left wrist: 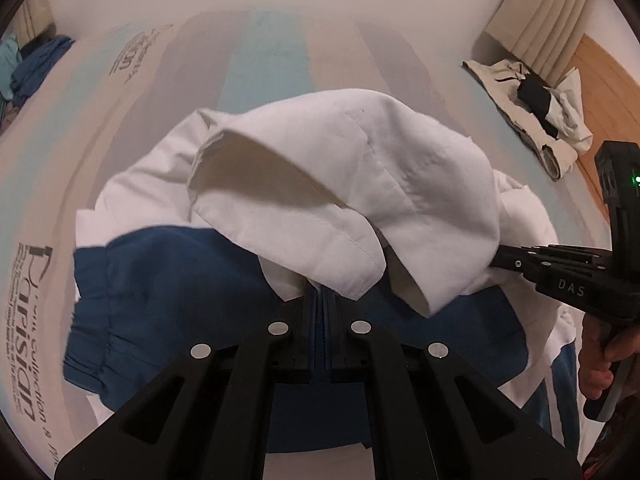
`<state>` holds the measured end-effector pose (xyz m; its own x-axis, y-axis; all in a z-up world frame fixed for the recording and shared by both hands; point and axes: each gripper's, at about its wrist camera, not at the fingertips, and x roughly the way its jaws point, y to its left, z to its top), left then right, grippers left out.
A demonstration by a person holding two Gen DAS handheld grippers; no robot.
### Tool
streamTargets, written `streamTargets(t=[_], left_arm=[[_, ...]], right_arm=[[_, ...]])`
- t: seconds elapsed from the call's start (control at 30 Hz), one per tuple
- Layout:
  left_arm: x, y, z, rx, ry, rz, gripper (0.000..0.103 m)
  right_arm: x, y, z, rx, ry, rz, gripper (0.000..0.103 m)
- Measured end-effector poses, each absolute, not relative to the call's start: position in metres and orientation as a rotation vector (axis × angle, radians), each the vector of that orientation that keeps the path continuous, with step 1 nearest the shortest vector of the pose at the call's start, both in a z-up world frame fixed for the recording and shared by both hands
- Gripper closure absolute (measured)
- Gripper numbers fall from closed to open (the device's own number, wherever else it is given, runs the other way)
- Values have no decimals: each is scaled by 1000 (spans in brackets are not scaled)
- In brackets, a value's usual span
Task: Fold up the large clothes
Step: 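Lift the hood with both grippers and lay it over the hoodie body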
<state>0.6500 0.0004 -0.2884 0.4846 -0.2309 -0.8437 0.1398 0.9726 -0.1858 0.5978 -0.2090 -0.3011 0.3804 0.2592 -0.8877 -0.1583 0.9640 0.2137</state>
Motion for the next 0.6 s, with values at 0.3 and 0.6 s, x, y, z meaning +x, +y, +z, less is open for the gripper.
streamTargets(t=[0.3,0.6], left_arm=[[648,-1,-306,-90,1077,-235,102],[643,-5,-309,-53,1095,-249,99]], right_arm=[[598,-197,-314,63,1177,257,101],[602,-190,-319,50,1205,242,98]])
